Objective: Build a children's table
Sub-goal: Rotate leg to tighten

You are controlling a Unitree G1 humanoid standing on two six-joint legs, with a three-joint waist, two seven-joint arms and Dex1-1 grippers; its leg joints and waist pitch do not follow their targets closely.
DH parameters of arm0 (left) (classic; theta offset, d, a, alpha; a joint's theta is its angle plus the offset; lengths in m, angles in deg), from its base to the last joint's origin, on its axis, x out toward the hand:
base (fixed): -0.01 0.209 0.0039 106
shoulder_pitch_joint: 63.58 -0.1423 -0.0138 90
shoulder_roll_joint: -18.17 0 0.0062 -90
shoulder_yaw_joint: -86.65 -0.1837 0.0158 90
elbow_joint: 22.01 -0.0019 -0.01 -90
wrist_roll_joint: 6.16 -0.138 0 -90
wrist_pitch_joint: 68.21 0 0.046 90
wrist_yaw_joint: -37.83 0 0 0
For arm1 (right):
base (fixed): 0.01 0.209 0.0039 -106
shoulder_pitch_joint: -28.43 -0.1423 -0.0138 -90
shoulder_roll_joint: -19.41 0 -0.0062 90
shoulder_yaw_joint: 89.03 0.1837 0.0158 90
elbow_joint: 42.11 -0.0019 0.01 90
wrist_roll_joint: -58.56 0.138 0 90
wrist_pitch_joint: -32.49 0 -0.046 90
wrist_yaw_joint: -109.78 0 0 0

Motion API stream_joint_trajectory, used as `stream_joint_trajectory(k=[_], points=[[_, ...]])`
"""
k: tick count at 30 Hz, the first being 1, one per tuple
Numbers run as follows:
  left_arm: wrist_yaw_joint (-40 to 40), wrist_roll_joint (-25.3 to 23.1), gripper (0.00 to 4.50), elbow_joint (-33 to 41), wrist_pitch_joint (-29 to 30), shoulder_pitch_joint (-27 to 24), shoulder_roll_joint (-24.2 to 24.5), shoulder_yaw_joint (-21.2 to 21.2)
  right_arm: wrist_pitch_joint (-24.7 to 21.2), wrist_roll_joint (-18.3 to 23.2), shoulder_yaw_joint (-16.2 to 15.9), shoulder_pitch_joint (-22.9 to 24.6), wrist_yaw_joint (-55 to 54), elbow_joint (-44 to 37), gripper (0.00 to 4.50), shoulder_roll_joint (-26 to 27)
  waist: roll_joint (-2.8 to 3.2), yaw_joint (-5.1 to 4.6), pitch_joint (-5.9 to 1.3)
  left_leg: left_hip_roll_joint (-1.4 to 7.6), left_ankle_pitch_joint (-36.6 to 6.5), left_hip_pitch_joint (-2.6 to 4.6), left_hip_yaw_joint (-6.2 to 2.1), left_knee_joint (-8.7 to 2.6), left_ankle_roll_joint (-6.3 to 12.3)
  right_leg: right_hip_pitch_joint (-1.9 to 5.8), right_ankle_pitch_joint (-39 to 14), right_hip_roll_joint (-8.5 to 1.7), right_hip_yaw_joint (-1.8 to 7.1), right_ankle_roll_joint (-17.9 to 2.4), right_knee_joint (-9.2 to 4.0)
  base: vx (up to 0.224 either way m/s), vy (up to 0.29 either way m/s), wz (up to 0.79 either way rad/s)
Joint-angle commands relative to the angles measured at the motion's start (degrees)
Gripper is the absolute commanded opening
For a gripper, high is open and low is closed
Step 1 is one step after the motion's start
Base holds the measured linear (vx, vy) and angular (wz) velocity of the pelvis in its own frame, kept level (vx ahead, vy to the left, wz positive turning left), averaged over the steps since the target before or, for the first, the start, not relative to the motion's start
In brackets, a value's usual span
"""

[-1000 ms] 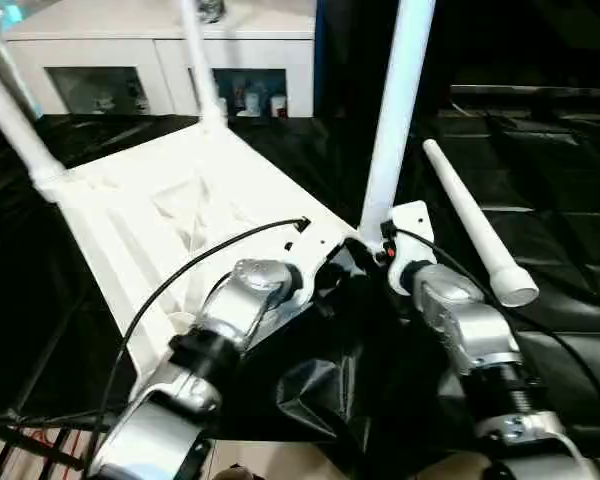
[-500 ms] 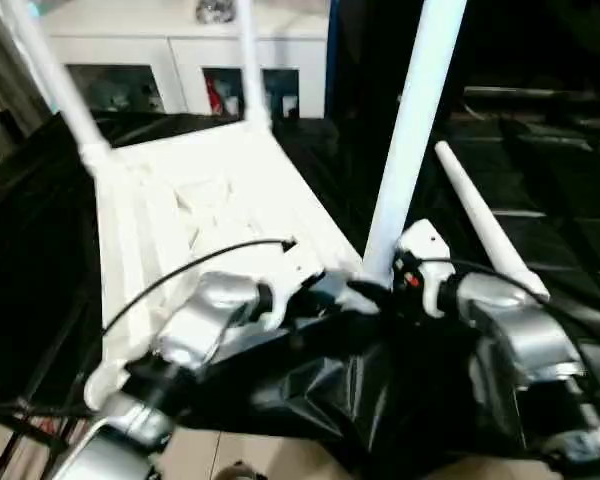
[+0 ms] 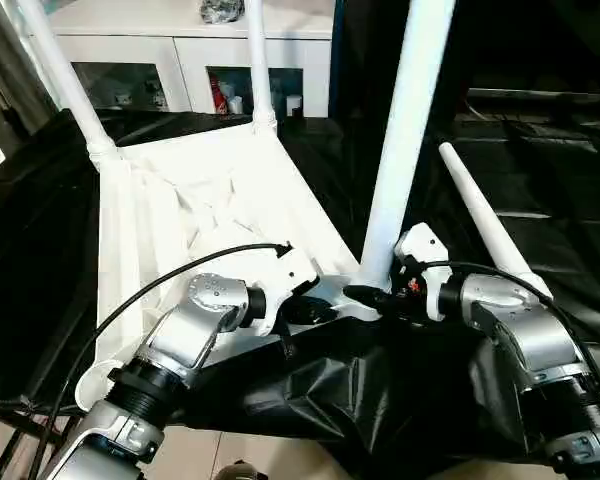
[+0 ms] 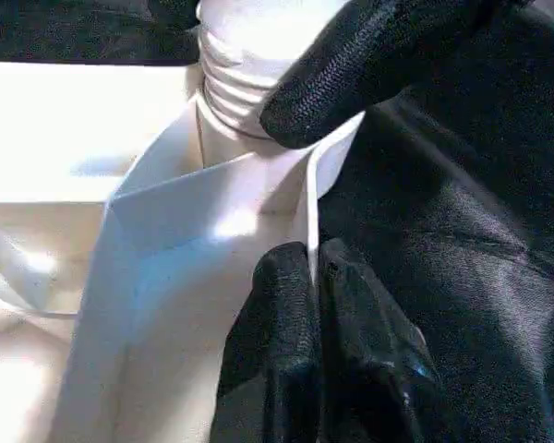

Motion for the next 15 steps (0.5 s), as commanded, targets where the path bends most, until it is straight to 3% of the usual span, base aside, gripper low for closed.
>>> stream_joint_trajectory(k=[1,7,8,10,11,12,13,15], points=[[0.18,1.31,0.0,1.93,-0.4,1.44,-1.43,0.17,-1.23,0.16,0.5,0.3,-1.32,-0.9,2.72,0.76,-1.19,-0.23,-4.0,3.03,-12.36,0.41,-0.93,-3.93,3.02,3.03,-21.33,-4.03,3.14,-8.04,-4.12,0.0,0.0,0.0],[11.37,0.75,0.0,-4.05,1.55,5.59,-8.52,3.91,-3.84,-2.16,3.89,-0.44,-18.24,4.17,2.7,8.99,-1.31,-0.85,-3.9,2.68,-12.93,0.47,-1.0,-4.02,1.51,2.82,-24.06,-3.95,2.89,-7.12,-4.57,0.0,0.0,0.0],[15.83,-0.1,0.0,-7.24,1.73,7.54,-11.22,4.62,-5.64,-2.85,5.69,-1.43,-25.79,6.67,2.7,12.62,-1.19,-1.1,-4.0,2.54,-12.4,0.12,-1.1,-4.02,1.34,3.02,-23.98,-4.13,2.93,-6.72,-4.46,0.0,0.0,0.0],[20.73,-1.7,0.0,-12.05,0.71,9.92,-13.85,4.59,-6.64,-3.77,7.82,-3.54,-35.54,10.33,2.7,17.0,-1.05,-1.75,-4.11,2.46,-12.33,0.25,-1.12,-3.97,1.18,3.06,-22.59,-4.0,2.88,-6.71,-4.62,0.0,0.0,0.0],[20.95,-1.76,0.0,-12.28,0.67,10.03,-13.98,4.59,-6.65,-3.83,7.9,-3.65,-35.98,10.51,2.7,17.19,-1.01,-2.04,-3.9,2.34,-12.66,0.29,-0.99,-4.01,1.19,2.72,-22.91,-3.85,2.9,-6.76,-4.82,0.0,0.0,0.0],[22.77,-2.25,0.0,-14.23,0.27,10.92,-14.97,4.59,-6.58,-4.32,8.38,-4.61,-39.33,11.96,2.7,18.71,-1.09,-2.16,-4.05,2.18,-13.09,0.45,-1.01,-3.96,1.07,2.93,-23.79,-3.92,2.73,-6.45,-4.97,0.0,0.0,0.0],[24.11,-2.88,0.0,-16.42,-0.57,11.92,-15.86,4.36,-5.49,-4.36,8.15,-5.77,-40.42,13.31,2.7,20.44,-0.72,-2.23,-4.01,2.17,-13.45,0.45,-1.07,-3.99,1.02,2.95,-24.16,-3.94,2.73,-6.08,-5.12,0.0,0.0,0.0],[23.56,-2.98,0.0,-17.05,-1.17,12.22,-16.2,4.04,-3.87,-4.33,6.9,-6.26,-38.4,13.26,2.7,21.23,-0.81,-2.01,-4.23,2.32,-12.62,0.33,-1.08,-3.96,1.6,3.18,-22.1,-4.01,2.79,-5.95,-4.84,0.0,0.0,0.0]])
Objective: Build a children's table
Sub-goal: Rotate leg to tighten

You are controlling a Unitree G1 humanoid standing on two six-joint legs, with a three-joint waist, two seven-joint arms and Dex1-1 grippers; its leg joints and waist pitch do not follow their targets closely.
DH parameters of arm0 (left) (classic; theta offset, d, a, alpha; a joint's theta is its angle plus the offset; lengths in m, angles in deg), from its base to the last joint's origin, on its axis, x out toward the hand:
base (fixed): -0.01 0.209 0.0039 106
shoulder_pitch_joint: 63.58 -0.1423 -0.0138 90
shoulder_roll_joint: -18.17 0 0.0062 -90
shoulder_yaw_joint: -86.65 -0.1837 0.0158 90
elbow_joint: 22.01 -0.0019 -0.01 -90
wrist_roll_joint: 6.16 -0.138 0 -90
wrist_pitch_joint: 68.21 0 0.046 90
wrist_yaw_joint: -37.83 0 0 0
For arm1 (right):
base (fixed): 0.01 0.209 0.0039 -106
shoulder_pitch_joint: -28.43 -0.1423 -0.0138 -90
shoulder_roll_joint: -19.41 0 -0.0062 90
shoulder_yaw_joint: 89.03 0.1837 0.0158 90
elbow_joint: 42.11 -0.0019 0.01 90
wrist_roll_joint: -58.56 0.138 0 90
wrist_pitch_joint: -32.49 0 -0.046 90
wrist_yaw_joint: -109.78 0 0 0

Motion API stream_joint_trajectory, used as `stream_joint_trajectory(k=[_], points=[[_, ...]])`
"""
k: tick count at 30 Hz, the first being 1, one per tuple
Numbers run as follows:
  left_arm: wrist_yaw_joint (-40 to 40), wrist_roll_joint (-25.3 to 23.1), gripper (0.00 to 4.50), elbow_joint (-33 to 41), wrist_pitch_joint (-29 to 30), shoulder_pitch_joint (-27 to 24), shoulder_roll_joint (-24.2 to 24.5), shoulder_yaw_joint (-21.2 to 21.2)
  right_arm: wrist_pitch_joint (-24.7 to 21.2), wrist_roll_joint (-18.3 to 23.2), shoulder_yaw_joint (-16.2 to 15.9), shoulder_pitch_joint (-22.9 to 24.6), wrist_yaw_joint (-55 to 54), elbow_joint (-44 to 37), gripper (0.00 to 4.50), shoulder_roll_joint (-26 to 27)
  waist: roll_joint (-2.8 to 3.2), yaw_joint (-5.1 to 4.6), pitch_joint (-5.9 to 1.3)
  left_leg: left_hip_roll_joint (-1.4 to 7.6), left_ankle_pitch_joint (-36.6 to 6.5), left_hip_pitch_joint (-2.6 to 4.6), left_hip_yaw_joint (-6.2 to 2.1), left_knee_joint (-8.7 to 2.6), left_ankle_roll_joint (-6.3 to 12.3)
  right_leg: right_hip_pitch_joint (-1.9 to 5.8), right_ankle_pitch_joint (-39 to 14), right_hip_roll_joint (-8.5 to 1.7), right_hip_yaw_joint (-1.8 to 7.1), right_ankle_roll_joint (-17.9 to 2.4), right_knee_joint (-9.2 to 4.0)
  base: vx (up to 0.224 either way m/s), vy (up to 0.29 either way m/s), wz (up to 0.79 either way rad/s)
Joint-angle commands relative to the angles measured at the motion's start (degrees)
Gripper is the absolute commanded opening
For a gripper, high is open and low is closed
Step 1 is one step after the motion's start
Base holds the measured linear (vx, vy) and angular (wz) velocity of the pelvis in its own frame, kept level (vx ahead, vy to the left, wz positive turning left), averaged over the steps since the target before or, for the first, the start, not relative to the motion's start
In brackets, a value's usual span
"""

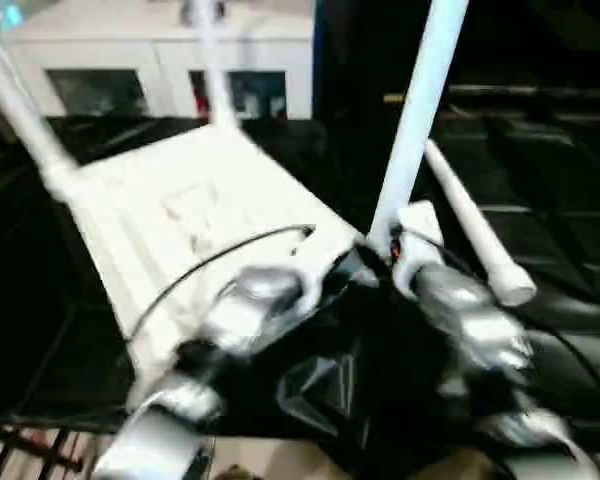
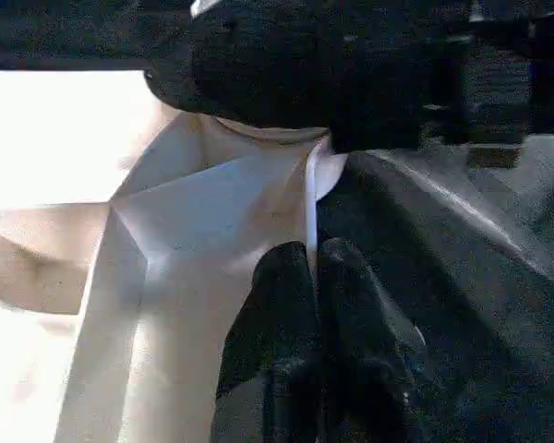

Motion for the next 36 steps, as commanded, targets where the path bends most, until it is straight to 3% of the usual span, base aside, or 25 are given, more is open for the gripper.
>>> stream_joint_trajectory(k=[1,2,4,9,15,22,33,36], points=[[0.36,0.54,0.0,0.35,-2.86,1.55,-1.32,0.47,-0.87,0.7,-2.54,0.81,1.81,2.6,2.7,2.6,-0.83,0.26,-4.21,2.4,-12.18,0.21,-1.1,-3.91,1.79,3.18,-21.0,-3.97,2.82,-6.15,-4.61,0.0,0.0,0.0],[-0.38,0.24,0.0,0.32,-3.38,1.6,-1.47,0.3,-0.67,1.13,-2.3,0.71,3.35,2.39,3.05,3.05,-0.93,0.23,-4.16,2.47,-11.77,0.14,-1.03,-3.92,2.31,3.2,-19.03,-3.91,2.87,-6.98,-4.37,0.0,0.0,0.0],[-0.94,0.24,0.0,0.12,-3.9,1.68,-1.52,0.26,-1.16,1.76,-1.37,0.59,3.82,2.16,3.26,3.44,-1.04,0.23,-4.05,2.44,-12.15,0.16,-0.99,-3.95,2.54,3.22,-19.66,-3.94,2.85,-7.22,-4.45,0.0,0.0,0.0],[-3.69,0.74,0.0,0.97,-5.3,1.16,-0.18,-0.28,0.96,0.51,-3.35,0.21,6.73,1.27,3.74,0.89,-1.0,0.08,-3.95,2.55,-13.74,0.3,-1.06,-4.06,2.35,3.17,-22.62,-4.0,2.82,-6.54,-4.74,0.0,0.0,0.0],[-12.28,2.59,0.0,6.24,-5.98,-1.74,4.46,-0.97,3.45,0.68,-7.94,1.94,22.51,-3.5,3.74,-7.84,-1.05,0.42,-4.02,2.78,-12.49,0.13,-0.94,-3.85,3.6,3.31,-19.36,-4.08,3.01,-8.02,-4.18,0.0,0.0,0.0],[-22.83,5.63,0.0,15.16,-6.0,-6.64,11.45,-2.04,5.55,2.29,-10.5,5.42,37.12,-9.3,3.74,-18.15,-1.04,0.9,-3.89,3.17,-14.17,0.38,-1.13,-4.0,3.35,3.21,-21.18,-4.23,3.02,-8.44,-4.11,0.0,0.0,0.0],[-28.13,7.15,0.0,21.51,-3.65,-9.68,15.64,-2.59,5.44,4.21,-10.17,6.16,42.25,-10.98,3.74,-20.46,-0.83,1.96,-3.87,3.27,-13.69,0.5,-0.99,-3.98,3.0,2.94,-20.52,-4.05,3.22,-9.23,-3.92,0.0,0.0,0.0],[-28.38,7.12,0.0,21.86,-3.37,-9.8,15.71,-2.58,5.07,4.73,-10.38,6.39,43.22,-11.67,3.49,-20.41,-0.91,1.9,-3.85,3.2,-14.09,0.47,-0.99,-3.98,2.9,3.0,-20.89,-4.05,3.19,-9.04,-3.97,0.0,0.0,0.0]])
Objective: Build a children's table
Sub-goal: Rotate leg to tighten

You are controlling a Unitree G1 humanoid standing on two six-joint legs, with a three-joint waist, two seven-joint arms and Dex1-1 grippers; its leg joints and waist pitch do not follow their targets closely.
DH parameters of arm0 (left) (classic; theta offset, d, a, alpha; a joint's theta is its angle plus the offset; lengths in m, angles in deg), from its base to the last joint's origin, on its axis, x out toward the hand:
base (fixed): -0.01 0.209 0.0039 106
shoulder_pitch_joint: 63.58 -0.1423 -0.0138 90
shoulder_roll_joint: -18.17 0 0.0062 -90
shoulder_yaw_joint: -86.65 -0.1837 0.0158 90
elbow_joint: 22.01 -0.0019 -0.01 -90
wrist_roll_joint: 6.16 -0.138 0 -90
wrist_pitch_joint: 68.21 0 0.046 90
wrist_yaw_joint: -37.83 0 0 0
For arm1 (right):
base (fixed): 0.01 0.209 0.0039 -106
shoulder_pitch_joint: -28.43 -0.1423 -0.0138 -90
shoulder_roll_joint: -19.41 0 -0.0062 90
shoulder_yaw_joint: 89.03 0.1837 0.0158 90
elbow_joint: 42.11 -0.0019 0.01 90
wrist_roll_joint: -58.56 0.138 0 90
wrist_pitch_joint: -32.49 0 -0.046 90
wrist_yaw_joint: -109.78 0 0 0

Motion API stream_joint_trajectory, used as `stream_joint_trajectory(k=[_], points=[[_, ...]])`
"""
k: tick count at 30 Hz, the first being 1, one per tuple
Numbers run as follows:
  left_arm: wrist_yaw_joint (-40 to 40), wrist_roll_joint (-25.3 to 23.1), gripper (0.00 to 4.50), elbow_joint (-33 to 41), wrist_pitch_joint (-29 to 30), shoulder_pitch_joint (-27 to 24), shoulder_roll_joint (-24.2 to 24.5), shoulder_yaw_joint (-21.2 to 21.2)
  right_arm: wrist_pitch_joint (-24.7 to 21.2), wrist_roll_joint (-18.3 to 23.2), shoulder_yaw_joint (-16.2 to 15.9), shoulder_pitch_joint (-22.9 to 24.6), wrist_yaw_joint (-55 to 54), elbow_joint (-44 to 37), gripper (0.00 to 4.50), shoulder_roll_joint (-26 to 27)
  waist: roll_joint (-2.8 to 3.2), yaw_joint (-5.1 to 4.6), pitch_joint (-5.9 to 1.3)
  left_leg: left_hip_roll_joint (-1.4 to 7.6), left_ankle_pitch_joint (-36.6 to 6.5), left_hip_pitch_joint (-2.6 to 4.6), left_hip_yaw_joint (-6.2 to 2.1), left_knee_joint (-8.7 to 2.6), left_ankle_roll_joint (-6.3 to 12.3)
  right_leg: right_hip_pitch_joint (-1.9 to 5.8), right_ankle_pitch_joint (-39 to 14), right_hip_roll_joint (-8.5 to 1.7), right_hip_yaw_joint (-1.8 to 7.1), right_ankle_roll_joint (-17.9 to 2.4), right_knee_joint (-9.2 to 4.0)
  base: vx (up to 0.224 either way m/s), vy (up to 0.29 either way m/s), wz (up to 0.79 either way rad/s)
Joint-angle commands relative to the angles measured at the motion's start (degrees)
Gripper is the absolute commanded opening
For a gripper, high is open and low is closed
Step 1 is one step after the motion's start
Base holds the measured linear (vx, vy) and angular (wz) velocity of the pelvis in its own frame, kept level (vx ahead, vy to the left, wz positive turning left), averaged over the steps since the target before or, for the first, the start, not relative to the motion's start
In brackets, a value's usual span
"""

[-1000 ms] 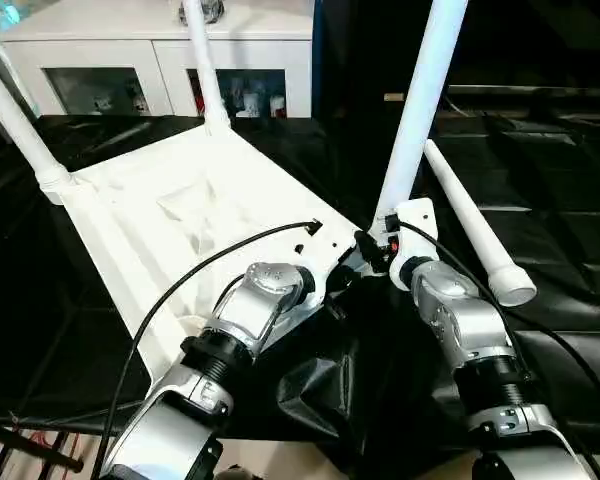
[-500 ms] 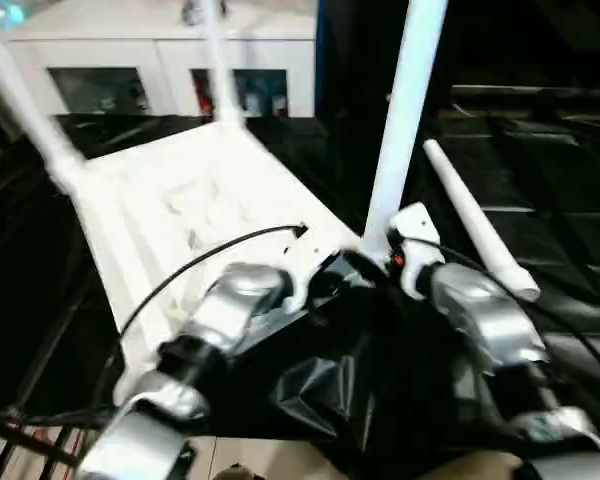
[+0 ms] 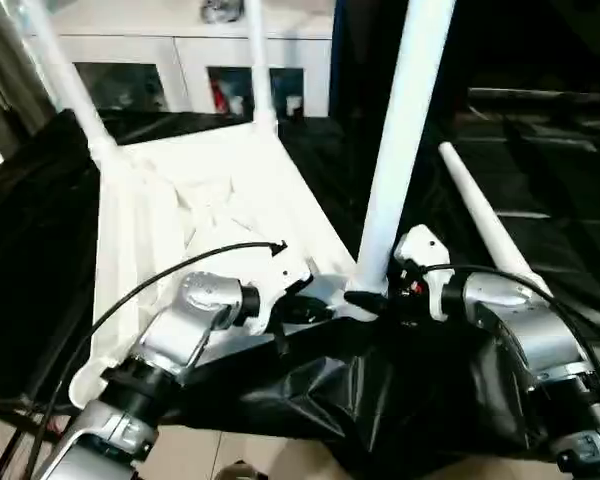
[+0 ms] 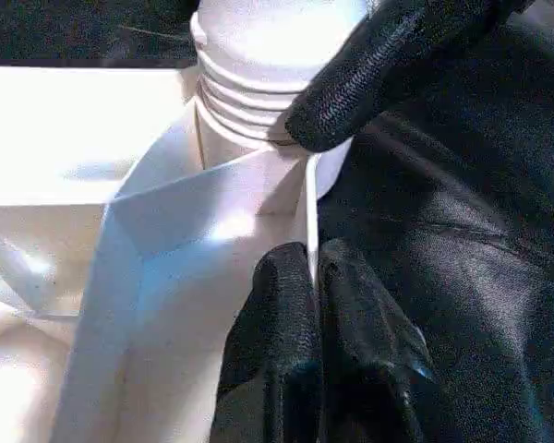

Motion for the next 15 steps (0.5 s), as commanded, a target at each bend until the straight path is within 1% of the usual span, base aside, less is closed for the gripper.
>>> stream_joint_trajectory(k=[1,2,6,8,11,12,13,14,15], points=[[-2.69,3.08,0.0,3.72,-1.25,0.92,-0.62,0.02,-0.35,0.81,0.09,0.34,0.44,-1.72,3.37,-0.33,-0.97,-0.23,-3.95,3.11,-13.85,0.53,-0.96,-3.99,2.95,3.05,-21.08,-4.05,3.19,-8.82,-4.11,0.0,0.0,0.0],[-2.69,3.11,0.0,3.9,-1.07,0.87,-0.57,-0.02,-0.56,0.86,-0.01,0.58,0.87,-2.01,3.31,-0.26,-1.06,-0.21,-3.96,3.13,-13.65,0.51,-0.97,-4.0,2.97,3.08,-21.02,-4.06,3.19,-8.8,-4.07,0.0,0.0,0.0],[-2.34,2.98,0.0,4.16,-0.69,0.74,-0.63,-0.02,-1.21,1.21,-0.02,1.13,1.33,-2.44,3.14,-0.08,-1.04,-0.17,-4.01,3.13,-12.87,0.43,-0.98,-3.97,3.25,3.06,-20.31,-3.96,3.19,-8.75,-3.99,0.0,0.0,0.0],[-1.41,2.55,0.0,3.7,-0.52,0.84,-0.96,0.11,-1.8,1.45,0.0,1.54,0.78,-2.65,2.91,0.27,-1.01,-0.16,-3.96,3.12,-13.27,0.48,-0.98,-3.98,3.13,3.03,-21.14,-4.01,3.15,-8.63,-4.09,0.0,0.0,0.0],[0.52,1.87,0.0,2.63,-0.1,1.28,-1.76,0.43,-2.33,1.29,0.33,1.79,-1.14,-2.22,2.78,1.26,-1.08,-0.21,-3.95,3.08,-13.35,0.43,-1.01,-4.0,2.84,3.01,-21.92,-4.01,3.13,-8.16,-4.18,0.0,0.0,0.0],[3.83,0.9,0.0,0.57,0.31,2.27,-3.31,1.03,-3.0,0.55,1.35,1.35,-5.78,-0.56,2.74,3.44,-1.17,-0.32,-3.94,3.05,-13.22,0.41,-1.02,-4.04,2.73,3.03,-21.98,-4.0,3.12,-8.02,-4.2,0.0,0.0,0.0],[5.3,0.47,0.0,-0.34,0.38,2.72,-3.97,1.3,-3.13,0.18,1.75,1.12,-7.74,0.18,2.74,4.33,-1.15,-0.49,-3.9,2.9,-12.95,0.39,-0.93,-3.99,2.7,2.89,-21.99,-3.83,3.11,-7.99,-4.26,0.0,0.0,0.0],[8.23,-0.27,0.0,-2.19,0.51,3.64,-5.32,1.95,-3.69,-0.37,2.62,0.73,-11.48,1.51,2.72,6.07,-1.16,-0.46,-3.97,2.89,-13.23,0.5,-1.03,-3.99,2.2,2.99,-22.84,-4.03,3.01,-7.68,-4.43,0.0,0.0,0.0],[11.93,-0.86,0.0,-4.58,0.77,4.9,-7.12,2.96,-4.45,-0.88,3.2,0.49,-14.87,2.61,2.71,7.83,-1.12,-0.59,-3.98,2.79,-13.08,0.44,-0.96,-3.96,2.16,2.92,-22.94,-4.01,3.02,-7.61,-4.42,0.0,0.0,0.0]])
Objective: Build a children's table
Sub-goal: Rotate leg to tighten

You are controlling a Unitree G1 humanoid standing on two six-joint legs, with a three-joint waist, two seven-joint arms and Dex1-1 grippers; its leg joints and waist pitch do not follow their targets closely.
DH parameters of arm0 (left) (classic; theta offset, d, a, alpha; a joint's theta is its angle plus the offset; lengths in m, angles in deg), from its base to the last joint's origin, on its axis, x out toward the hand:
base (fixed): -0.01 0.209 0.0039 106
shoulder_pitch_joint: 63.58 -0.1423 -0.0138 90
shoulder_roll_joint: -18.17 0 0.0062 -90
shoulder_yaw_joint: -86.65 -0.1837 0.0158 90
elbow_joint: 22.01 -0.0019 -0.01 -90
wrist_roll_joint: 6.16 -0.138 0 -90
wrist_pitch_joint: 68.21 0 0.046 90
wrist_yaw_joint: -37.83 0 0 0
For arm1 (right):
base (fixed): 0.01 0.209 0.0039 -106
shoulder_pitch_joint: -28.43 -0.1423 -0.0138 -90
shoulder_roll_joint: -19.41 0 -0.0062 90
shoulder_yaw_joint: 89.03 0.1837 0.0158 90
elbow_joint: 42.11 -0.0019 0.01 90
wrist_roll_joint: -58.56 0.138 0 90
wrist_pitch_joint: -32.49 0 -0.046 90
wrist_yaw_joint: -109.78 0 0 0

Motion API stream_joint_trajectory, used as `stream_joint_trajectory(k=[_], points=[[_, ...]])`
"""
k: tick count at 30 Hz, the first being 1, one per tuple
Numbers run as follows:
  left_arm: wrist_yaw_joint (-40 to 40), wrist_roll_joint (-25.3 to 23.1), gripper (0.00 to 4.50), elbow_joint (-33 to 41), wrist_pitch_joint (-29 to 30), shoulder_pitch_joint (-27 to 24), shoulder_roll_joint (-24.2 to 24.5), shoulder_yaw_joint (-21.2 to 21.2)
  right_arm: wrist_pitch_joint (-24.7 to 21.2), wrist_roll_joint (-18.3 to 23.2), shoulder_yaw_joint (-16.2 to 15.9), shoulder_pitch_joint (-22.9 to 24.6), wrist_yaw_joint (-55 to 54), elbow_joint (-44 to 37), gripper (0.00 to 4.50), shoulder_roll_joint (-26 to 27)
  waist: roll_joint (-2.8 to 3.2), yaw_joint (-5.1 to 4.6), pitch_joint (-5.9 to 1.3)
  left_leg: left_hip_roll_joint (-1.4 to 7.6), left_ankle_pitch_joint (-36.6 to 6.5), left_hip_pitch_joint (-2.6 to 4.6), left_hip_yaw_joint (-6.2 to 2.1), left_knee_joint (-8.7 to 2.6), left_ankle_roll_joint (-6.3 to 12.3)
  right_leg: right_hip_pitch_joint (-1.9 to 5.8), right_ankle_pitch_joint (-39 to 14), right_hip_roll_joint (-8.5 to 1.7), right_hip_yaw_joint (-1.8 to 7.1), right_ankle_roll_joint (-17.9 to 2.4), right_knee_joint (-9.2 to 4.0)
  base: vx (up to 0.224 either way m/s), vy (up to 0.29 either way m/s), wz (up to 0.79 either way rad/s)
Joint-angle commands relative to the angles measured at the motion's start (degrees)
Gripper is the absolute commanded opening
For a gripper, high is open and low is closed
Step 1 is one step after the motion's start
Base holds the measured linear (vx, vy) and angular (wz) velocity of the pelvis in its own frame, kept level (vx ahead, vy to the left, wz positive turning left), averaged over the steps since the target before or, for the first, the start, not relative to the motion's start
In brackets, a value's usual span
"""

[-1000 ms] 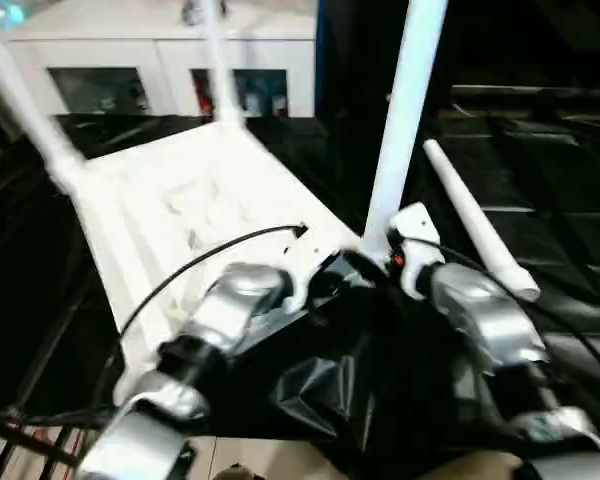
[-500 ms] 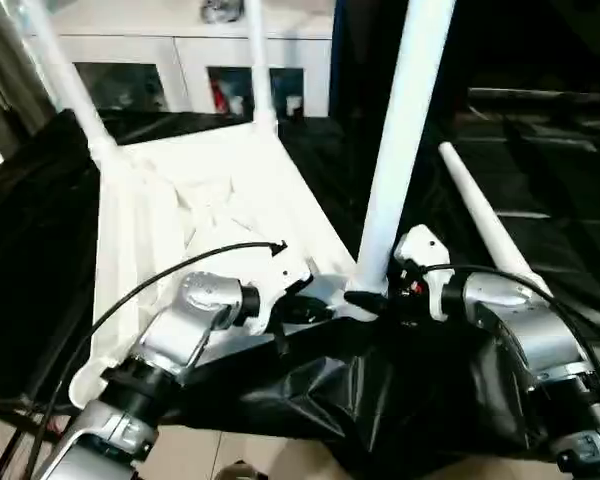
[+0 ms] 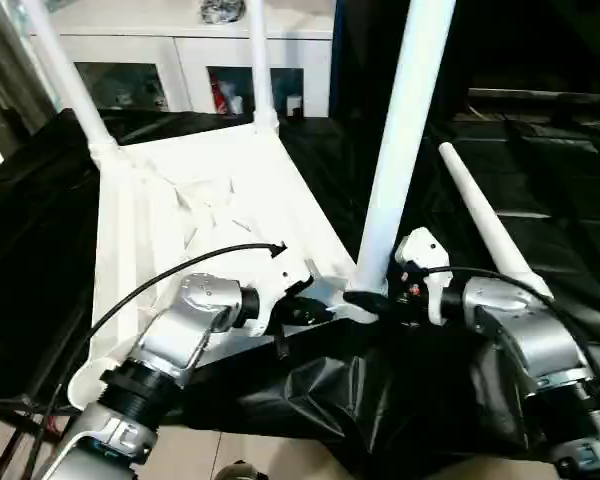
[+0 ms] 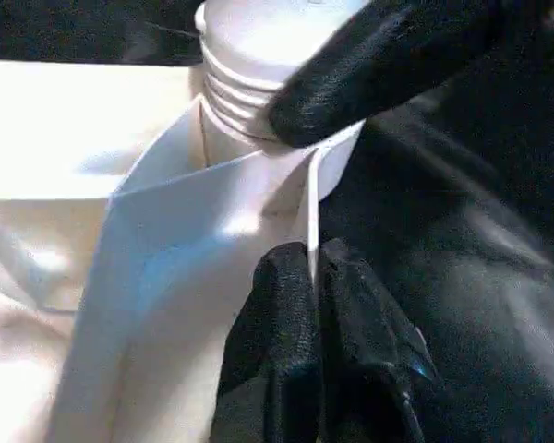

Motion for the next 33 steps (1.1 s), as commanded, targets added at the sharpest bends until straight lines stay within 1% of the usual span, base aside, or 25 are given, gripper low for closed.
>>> stream_joint_trajectory(k=[1,2,3,4,5,6,7,9,10,11,12,14,15,16,17,20,22,23,24,25,27,29,30,31,33], points=[[8.92,0.24,0.0,-2.76,0.13,4.24,-4.71,3.76,-1.84,-1.64,0.33,-0.85,-7.59,2.5,2.7,3.58,-1.15,-0.35,-3.96,2.75,-13.38,0.4,-1.12,-4.13,1.58,2.93,-23.37,-3.86,2.79,-7.39,-4.54,0.0,0.0,0.0],[15.24,0.02,0.0,-6.72,1.06,6.57,-7.7,5.91,-2.96,-2.43,1.17,-1.24,-13.18,4.05,2.7,6.6,-1.13,-0.64,-3.89,2.59,-13.67,0.59,-0.97,-4.08,1.05,2.71,-23.97,-3.82,2.84,-7.03,-4.72,0.0,0.0,0.0],[17.67,0.28,0.0,-8.47,1.01,7.68,-9.21,6.8,-3.55,-2.88,1.61,-1.74,-16.55,5.2,2.7,8.41,-1.22,-0.76,-4.01,2.49,-14.04,0.58,-1.13,-4.07,0.78,2.94,-24.52,-3.95,2.7,-6.86,-4.77,0.0,0.0,0.0],[19.01,0.44,0.0,-9.45,0.96,8.3,-10.06,7.3,-3.9,-3.12,1.86,-2.04,-18.47,5.87,2.7,9.44,-1.04,-0.8,-4.08,2.49,-13.51,0.44,-1.18,-4.04,0.79,3.1,-23.84,-4.07,2.75,-6.85,-4.65,0.0,0.0,0.0],[20.6,0.43,0.0,-10.67,0.61,9.14,-11.21,7.53,-3.78,-4.07,2.01,-2.81,-22.02,7.25,2.7,11.0,-1.05,-0.96,-4.14,2.32,-12.98,0.42,-1.12,-3.95,1.19,3.07,-23.17,-4.09,2.77,-6.79,-4.75,0.0,0.0,0.0],[21.21,0.39,0.0,-11.19,0.42,9.51,-11.76,7.5,-3.79,-4.56,2.12,-3.27,-23.91,8.06,2.7,11.8,-1.24,-1.06,-4.23,2.28,-12.14,0.27,-1.09,-3.94,1.45,3.2,-22.44,-4.07,2.78,-6.76,-4.71,0.0,0.0,0.0],[22.07,0.22,0.0,-11.94,0.26,10.12,-12.86,7.12,-4.01,-5.3,2.25,-4.49,-27.22,9.99,2.7,13.52,-0.78,-1.32,-4.3,2.14,-10.78,0.07,-1.06,-3.86,1.9,3.19,-20.89,-3.97,2.76,-7.12,-4.46,0.0,0.0,0.0],[21.96,-0.41,0.0,-12.41,-0.27,10.43,-13.45,6.33,-3.2,-4.74,1.98,-5.36,-26.56,10.58,2.7,15.02,-0.88,-1.34,-4.44,2.25,-10.11,0.04,-1.03,-3.8,2.64,3.35,-18.97,-3.97,2.76,-7.52,-4.33,0.0,0.0,0.0],[21.58,-0.33,0.0,-12.36,-0.46,10.35,-13.64,6.31,-3.38,-3.65,2.65,-5.81,-25.85,10.62,2.7,15.85,-0.83,-1.34,-4.37,2.32,-10.03,0.03,-1.01,-3.84,2.86,3.32,-18.57,-3.9,2.77,-7.61,-4.36,0.0,0.0,0.0],[21.34,-0.23,0.0,-12.36,-0.58,10.29,-13.79,6.36,-3.59,-2.91,3.2,-6.11,-25.42,10.63,3.26,16.43,-0.79,-1.36,-4.4,2.41,-9.94,0.05,-1.0,-3.84,3.2,3.36,-17.49,-3.88,2.8,-7.95,-4.2,0.0,0.0,0.0],[20.52,-0.44,0.0,-12.23,-1.32,10.1,-13.49,5.99,-3.62,-2.62,3.38,-6.29,-24.83,10.44,3.4,16.46,-0.78,-1.38,-4.42,2.45,-9.84,0.04,-1.0,-3.85,3.34,3.38,-16.92,-3.85,2.82,-8.19,-4.11,0.0,0.0,0.0],[19.15,-0.73,0.0,-12.71,-3.05,10.1,-13.08,5.32,-3.53,-2.9,3.51,-6.63,-24.32,10.33,3.4,16.44,-0.97,-1.51,-4.26,2.49,-10.41,0.07,-0.99,-3.95,3.64,3.39,-16.93,-3.82,2.77,-8.6,-4.2,0.0,0.0,0.0],[17.72,-0.54,0.0,-12.26,-3.44,9.78,-12.57,4.85,-2.82,-3.82,2.73,-6.74,-24.05,10.19,3.6,15.69,-0.92,-1.59,-4.12,2.47,-11.79,0.2,-0.97,-4.04,3.35,3.36,-18.95,-3.92,2.75,-8.28,-4.42,0.0,0.0,0.0],[16.92,-0.49,0.0,-11.94,-3.71,9.56,-12.25,4.51,-2.45,-4.24,2.25,-6.71,-23.73,10.08,3.6,15.21,-0.93,-1.65,-4.1,2.46,-12.22,0.27,-0.97,-4.08,3.22,3.36,-19.91,-3.93,2.73,-8.05,-4.51,0.0,0.0,0.0],[14.88,-0.5,0.0,-11.07,-4.25,8.95,-11.33,3.54,-1.9,-4.81,1.4,-6.56,-22.59,9.63,3.75,13.96,-1.18,-1.62,-4.06,2.42,-12.53,0.25,-1.0,-4.09,3.05,3.39,-21.55,-4.06,2.73,-7.5,-4.61,0.0,0.0,0.0],[12.07,-0.51,0.0,-9.24,-4.56,7.69,-9.63,2.4,-1.28,-4.72,0.11,-5.62,-17.27,7.54,3.75,10.59,-1.03,-1.61,-3.97,2.61,-13.78,0.33,-1.09,-4.2,2.8,3.31,-23.82,-4.08,2.77,-6.09,-4.83,0.0,0.0,0.0],[11.02,-0.18,0.0,-8.48,-4.49,7.21,-9.0,2.4,-1.01,-4.73,-0.3,-5.23,-15.3,6.74,3.75,9.44,-1.01,-1.64,-3.98,2.69,-13.36,0.27,-1.07,-4.17,2.99,3.26,-22.78,-4.07,2.87,-6.48,-4.69,0.0,0.0,0.0],[9.19,0.17,0.0,-7.27,-4.56,6.44,-7.86,2.22,-0.46,-4.71,-0.75,-4.66,-12.4,5.53,3.75,7.61,-0.82,-1.65,-4.02,2.66,-13.12,0.31,-1.03,-4.13,2.93,3.17,-22.23,-4.01,2.89,-6.88,-4.62,0.0,0.0,0.0],[8.29,0.35,0.0,-6.65,-4.55,6.05,-7.28,2.11,-0.21,-4.64,-0.96,-4.4,-11.02,4.96,3.75,6.69,-0.96,-1.52,-4.03,2.77,-13.13,0.27,-1.13,-4.17,2.94,3.37,-21.79,-4.02,2.84,-6.87,-4.55,0.0,0.0,0.0],[5.4,0.9,0.0,-4.94,-4.84,4.93,-5.6,1.84,0.61,-4.52,-1.65,-3.64,-7.13,3.36,3.75,4.01,-0.91,-1.43,-4.11,2.84,-12.54,0.15,-1.06,-4.06,3.51,3.36,-20.08,-4.08,3.0,-7.54,-4.2,0.0,0.0,0.0],[3.19,1.38,0.0,-3.64,-4.98,4.14,-4.45,1.64,1.19,-4.44,-2.18,-3.1,-4.46,2.32,3.75,2.15,-0.96,-1.27,-4.09,2.89,-12.31,0.22,-0.98,-4.01,3.78,3.3,-19.37,-4.05,3.01,-8.13,-4.17,0.0,0.0,0.0],[-3.86,4.0,0.0,1.04,-5.18,1.68,-1.17,0.61,2.34,-3.65,-3.24,-1.64,1.42,-0.05,3.75,-2.13,-0.86,-0.95,-4.01,3.14,-12.92,0.28,-1.04,-4.09,3.87,3.29,-20.32,-4.22,3.1,-8.27,-4.1,0.0,0.0,0.0],[-5.14,4.57,0.0,2.05,-4.89,1.2,-0.54,0.36,2.58,-3.46,-3.39,-1.39,2.37,-0.44,3.75,-2.82,-0.93,-1.06,-3.99,3.09,-13.07,0.31,-0.96,-4.11,3.91,3.21,-20.47,-4.08,3.09,-8.46,-4.14,0.0,0.0,0.0],[-6.62,5.17,0.0,3.37,-4.28,0.59,0.22,0.13,2.7,-3.12,-3.52,-1.1,3.82,-0.88,3.75,-3.69,-0.8,-0.88,-4.0,3.15,-13.69,0.57,-0.92,-4.05,3.86,3.01,-20.88,-4.1,3.11,-8.84,-4.17,0.0,0.0,0.0],[-8.8,5.84,0.0,5.21,-3.05,-0.41,1.6,-0.31,2.82,-2.45,-3.54,-0.71,6.34,-1.28,3.75,-4.97,-0.71,-0.61,-3.9,3.32,-14.11,0.61,-0.94,-4.14,3.65,2.9,-21.15,-3.94,3.17,-8.9,-4.18,0.0,0.0,0.0]])
